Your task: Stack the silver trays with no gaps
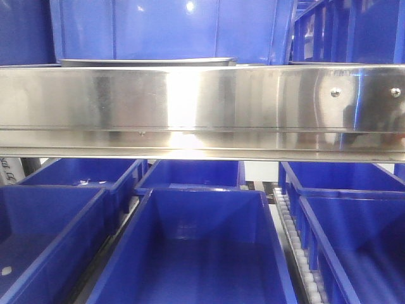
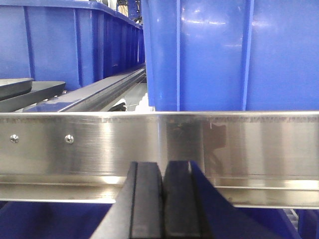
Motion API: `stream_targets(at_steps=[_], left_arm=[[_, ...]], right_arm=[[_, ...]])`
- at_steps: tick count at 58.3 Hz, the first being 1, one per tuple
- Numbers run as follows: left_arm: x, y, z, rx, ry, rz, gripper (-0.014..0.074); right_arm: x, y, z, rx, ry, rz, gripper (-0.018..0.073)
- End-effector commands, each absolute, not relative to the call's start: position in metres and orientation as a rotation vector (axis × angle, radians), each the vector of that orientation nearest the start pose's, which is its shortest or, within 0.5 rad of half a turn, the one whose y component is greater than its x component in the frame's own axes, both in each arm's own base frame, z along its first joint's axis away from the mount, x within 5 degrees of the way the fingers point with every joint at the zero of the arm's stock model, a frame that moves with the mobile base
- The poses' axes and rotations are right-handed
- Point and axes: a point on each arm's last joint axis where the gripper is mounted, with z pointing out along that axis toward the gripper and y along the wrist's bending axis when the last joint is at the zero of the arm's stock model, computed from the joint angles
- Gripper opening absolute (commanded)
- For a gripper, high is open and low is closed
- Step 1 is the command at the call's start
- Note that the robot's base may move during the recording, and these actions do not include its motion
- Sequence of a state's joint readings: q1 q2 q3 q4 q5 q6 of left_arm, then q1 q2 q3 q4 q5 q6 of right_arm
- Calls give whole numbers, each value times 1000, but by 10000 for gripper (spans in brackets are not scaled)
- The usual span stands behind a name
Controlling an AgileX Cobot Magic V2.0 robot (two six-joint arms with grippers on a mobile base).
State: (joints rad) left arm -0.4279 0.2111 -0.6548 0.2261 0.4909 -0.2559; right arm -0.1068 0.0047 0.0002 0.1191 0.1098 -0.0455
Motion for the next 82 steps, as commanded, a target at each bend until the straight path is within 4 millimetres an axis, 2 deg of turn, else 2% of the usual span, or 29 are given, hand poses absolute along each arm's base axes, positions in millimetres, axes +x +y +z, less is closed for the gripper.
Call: stream_targets(at_steps=[1,13,22,32,36,54,82], left_arm=[[34,-9,353,206,1457,-306,-7],[51,-11,293,81,1485,-262,-7],[52,-8,256,42,1528,-209,-7],[55,-9,218,53,1461,-200,-7],[55,-9,218,46,1434,-212,-7],[56,-8,209,149,1522,-86,-7],[56,-8,206,134,1562,-100,-7]], right_arm=[[56,-5,204,116,1576,-32,-79],[56,-5,204,116,1576,-32,-79],[56,-5,204,116,1576,-32,-79],[56,-5,204,116,1576,-32,-79],[56,-5,204,116,1576,-32,-79],[56,-5,204,116,1576,-32,-79],[56,-5,204,116,1576,-32,-79]])
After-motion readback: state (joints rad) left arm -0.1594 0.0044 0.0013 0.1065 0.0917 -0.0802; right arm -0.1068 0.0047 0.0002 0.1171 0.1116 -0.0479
